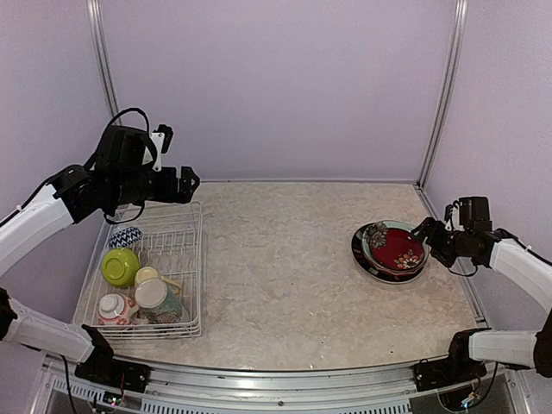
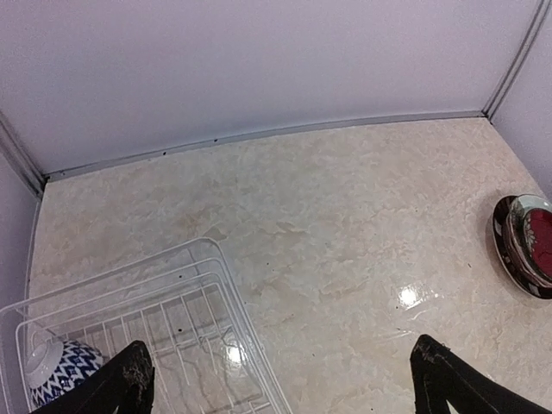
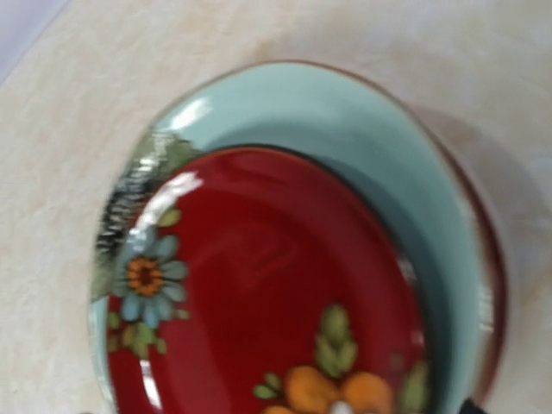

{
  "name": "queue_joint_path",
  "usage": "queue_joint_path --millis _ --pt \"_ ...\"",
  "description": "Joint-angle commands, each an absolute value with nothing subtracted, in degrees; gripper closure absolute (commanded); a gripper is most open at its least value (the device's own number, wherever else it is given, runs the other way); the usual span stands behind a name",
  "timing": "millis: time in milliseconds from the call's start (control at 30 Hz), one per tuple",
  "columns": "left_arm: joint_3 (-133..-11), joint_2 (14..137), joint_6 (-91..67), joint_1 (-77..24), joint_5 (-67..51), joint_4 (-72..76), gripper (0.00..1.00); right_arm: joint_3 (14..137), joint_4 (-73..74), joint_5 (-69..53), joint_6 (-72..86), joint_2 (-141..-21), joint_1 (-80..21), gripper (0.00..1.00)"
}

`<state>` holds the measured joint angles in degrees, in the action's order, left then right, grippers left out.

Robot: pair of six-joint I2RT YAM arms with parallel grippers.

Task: Unload the mixed dishes from the dish rack
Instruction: Grab the cup from the dish rack.

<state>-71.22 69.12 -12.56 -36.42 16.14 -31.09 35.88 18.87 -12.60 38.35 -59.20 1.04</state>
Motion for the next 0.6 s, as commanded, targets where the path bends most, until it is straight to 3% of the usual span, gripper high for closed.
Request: queue_joint_path --millis 0,267,567 --pt "-73.5 66.3 -25.6 -33.2 13.9 -47.5 0.01 38.2 16.8 -12.4 37.5 -62.1 -2.4 0.11" --pt "-67.8 54.4 -40.6 -32.0 3.0 -62.2 0.01 42.9 15.5 -13.4 35.3 -69.1 -5.6 0.11" --pt "-64.6 52.2 -49.9 -32.0 -2.5 -77.4 0.01 40.1 11.8 -10.9 39.4 -68.4 -12.1 0.11"
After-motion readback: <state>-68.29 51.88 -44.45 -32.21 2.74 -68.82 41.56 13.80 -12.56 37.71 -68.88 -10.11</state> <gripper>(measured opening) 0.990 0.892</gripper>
